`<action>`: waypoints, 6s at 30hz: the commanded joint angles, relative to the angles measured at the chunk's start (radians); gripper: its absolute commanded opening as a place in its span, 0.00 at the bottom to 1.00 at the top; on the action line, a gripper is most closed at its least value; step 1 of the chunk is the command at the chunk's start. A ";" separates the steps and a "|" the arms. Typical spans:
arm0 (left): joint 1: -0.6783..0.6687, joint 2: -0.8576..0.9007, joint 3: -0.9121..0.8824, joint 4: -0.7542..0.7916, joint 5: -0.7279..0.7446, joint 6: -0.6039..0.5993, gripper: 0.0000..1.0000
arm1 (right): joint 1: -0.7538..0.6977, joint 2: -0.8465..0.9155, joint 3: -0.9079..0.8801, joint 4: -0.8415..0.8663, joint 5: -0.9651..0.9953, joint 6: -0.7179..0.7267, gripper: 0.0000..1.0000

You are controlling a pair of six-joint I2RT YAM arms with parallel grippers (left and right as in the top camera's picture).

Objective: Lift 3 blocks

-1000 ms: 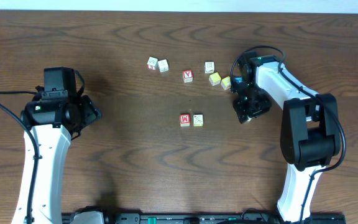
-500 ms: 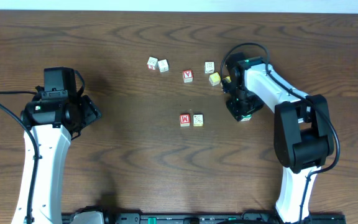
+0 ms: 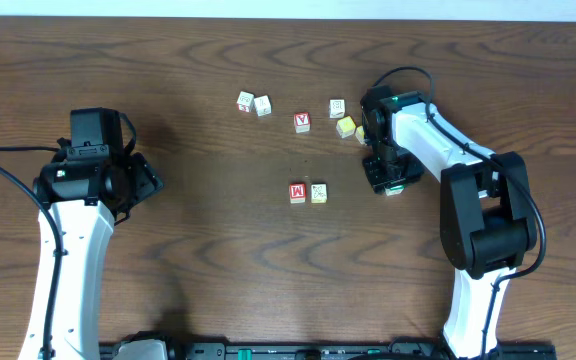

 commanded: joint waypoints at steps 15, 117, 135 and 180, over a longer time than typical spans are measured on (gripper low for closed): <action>0.004 0.003 0.004 -0.004 -0.009 -0.005 0.85 | -0.054 0.009 -0.019 0.020 -0.101 0.132 0.40; 0.004 0.003 0.004 -0.004 -0.010 -0.005 0.85 | 0.088 0.009 0.216 -0.133 -0.310 0.158 0.45; 0.004 0.003 0.004 -0.004 -0.009 -0.005 0.85 | 0.175 0.009 0.138 -0.061 -0.208 0.063 0.56; 0.004 0.003 0.004 -0.004 -0.009 -0.005 0.85 | 0.177 0.009 0.053 0.029 -0.262 0.346 0.36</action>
